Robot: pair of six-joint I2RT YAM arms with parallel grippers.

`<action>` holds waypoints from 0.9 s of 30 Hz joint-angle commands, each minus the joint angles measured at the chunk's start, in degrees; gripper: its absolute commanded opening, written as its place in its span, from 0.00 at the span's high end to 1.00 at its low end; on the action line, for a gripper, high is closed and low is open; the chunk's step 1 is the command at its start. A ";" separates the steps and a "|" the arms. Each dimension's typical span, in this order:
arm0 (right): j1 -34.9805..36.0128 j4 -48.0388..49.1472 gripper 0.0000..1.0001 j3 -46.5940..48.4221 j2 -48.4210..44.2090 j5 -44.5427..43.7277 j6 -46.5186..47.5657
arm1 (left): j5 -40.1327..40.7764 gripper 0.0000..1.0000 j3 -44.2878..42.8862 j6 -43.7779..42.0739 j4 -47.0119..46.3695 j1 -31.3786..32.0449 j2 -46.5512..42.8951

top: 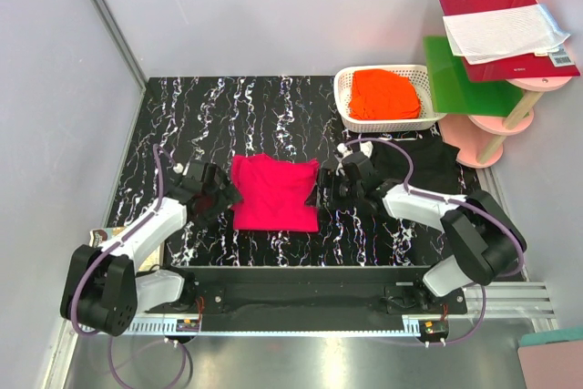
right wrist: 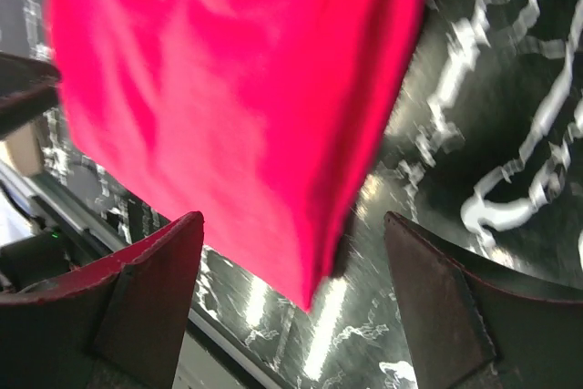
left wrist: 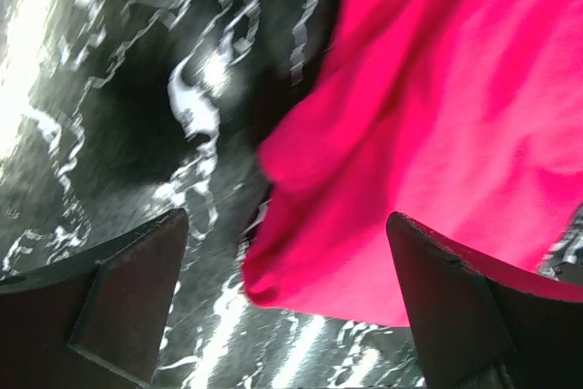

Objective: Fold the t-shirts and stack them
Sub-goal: Put the neatly folded tshirt into the corner of the board with the right arm

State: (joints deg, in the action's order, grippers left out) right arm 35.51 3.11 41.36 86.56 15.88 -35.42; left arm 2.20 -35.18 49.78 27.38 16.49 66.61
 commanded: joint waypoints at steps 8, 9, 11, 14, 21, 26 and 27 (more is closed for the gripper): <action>0.26 1.01 0.09 -0.94 5.36 -1.56 -1.58 | -1.32 0.06 2.13 0.76 -5.14 0.73 6.25; 0.26 2.15 0.09 -0.41 8.33 -1.03 -1.84 | -1.23 0.06 1.96 0.76 -5.31 1.00 6.77; 0.26 3.39 0.10 1.34 11.68 -0.41 -2.46 | -1.40 0.06 1.61 0.84 -5.49 1.17 8.18; 0.61 4.61 0.10 4.33 18.19 0.99 -3.34 | -1.23 0.06 1.08 0.93 -5.75 1.70 8.89; 2.73 2.86 0.26 11.28 25.58 1.87 -3.34 | -0.79 0.07 0.37 0.32 -4.79 1.88 9.06; 2.90 -0.29 1.00 13.56 25.41 2.85 -1.94 | -1.05 0.07 0.20 0.06 -4.70 1.97 10.03; 2.99 -2.30 1.00 13.65 24.19 1.88 -1.41 | -1.23 0.08 0.11 0.05 -4.70 1.97 10.21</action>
State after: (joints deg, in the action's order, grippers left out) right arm 37.47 12.56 54.96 110.21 20.43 -39.97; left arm 1.72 -35.14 50.00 21.98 18.02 74.41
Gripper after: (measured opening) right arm 0.044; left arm 0.928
